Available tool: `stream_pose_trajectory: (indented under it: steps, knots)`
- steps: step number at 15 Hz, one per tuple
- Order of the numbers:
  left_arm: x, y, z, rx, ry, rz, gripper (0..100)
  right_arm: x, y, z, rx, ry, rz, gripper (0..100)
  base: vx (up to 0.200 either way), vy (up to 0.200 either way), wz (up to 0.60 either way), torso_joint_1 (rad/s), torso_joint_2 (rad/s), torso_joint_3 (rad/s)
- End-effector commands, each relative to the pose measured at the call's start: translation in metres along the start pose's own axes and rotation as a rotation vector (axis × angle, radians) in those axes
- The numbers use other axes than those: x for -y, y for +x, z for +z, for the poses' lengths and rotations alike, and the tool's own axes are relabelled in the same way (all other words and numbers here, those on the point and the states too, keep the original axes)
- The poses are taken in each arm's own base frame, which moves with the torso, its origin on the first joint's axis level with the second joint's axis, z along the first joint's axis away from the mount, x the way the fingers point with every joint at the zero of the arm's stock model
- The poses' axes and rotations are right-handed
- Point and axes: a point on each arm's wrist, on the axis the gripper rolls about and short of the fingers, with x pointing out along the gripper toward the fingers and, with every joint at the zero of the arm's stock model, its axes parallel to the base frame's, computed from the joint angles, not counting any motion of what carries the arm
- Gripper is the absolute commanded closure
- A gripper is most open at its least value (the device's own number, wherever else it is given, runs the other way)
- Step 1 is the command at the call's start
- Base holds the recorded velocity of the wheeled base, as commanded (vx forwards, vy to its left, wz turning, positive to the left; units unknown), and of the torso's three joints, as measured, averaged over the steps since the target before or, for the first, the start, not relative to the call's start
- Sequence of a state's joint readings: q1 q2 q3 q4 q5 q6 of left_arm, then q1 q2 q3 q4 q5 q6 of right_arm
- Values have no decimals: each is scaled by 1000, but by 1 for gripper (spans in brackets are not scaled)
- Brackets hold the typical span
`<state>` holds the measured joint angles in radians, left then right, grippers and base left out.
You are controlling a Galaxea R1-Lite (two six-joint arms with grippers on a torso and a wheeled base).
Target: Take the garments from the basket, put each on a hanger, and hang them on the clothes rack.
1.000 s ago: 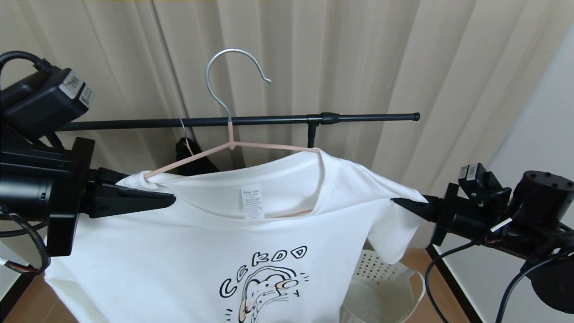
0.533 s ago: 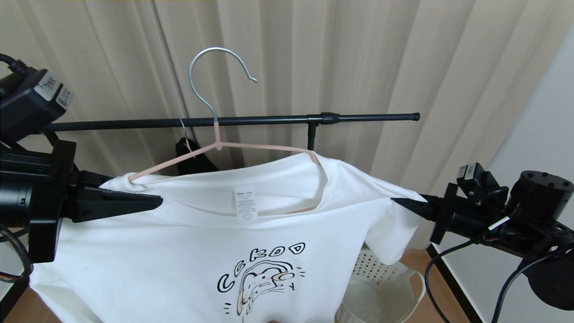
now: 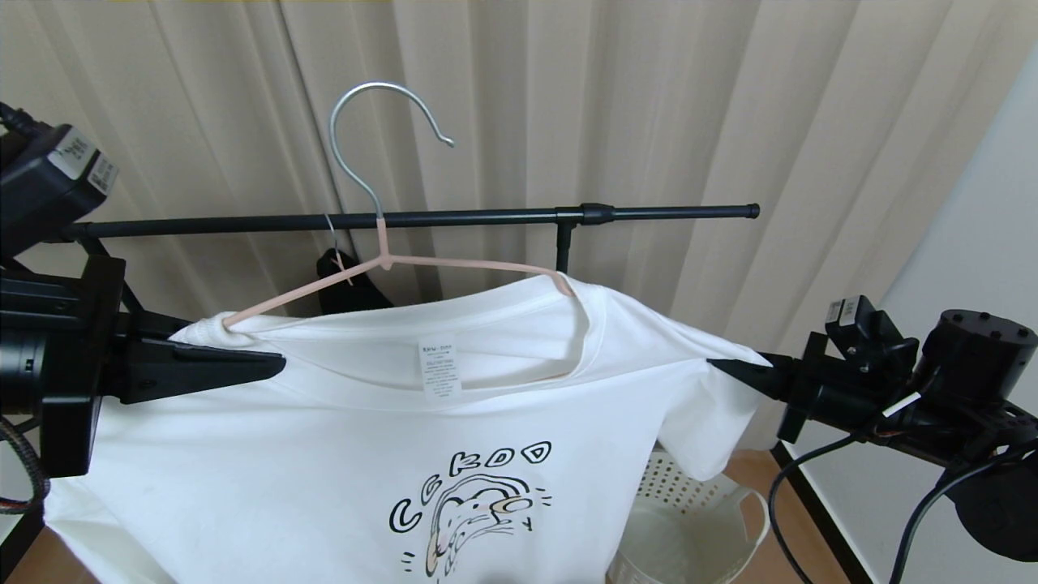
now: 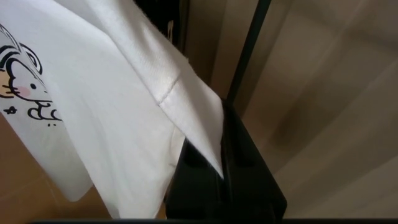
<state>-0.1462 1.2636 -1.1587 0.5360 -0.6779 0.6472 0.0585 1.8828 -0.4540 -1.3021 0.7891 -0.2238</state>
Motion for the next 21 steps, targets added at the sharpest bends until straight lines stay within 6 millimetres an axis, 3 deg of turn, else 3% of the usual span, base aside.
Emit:
stream_pose_trajectory:
  steps: [1, 12, 13, 21]
  knots:
    - [-2, -2, -1, -2, -7, 15, 100, 0, 0, 0, 1, -2, -1, 100, 0, 0, 0, 0, 0, 0]
    - [-4, 3, -11, -6, -18, 26, 100, -4, -2, 0, -20, 16, 8, 100, 0, 0, 0, 0, 0, 0]
    - [-4, 3, -11, -5, -18, 27, 100, -4, -2, 0, -21, 17, 10, 0, 0, 0, 0, 0, 0, 0]
    - [-3, 3, -12, -5, -57, 27, 100, -12, -11, 15, 16, -32, 14, 0, 0, 0, 0, 0, 0, 0]
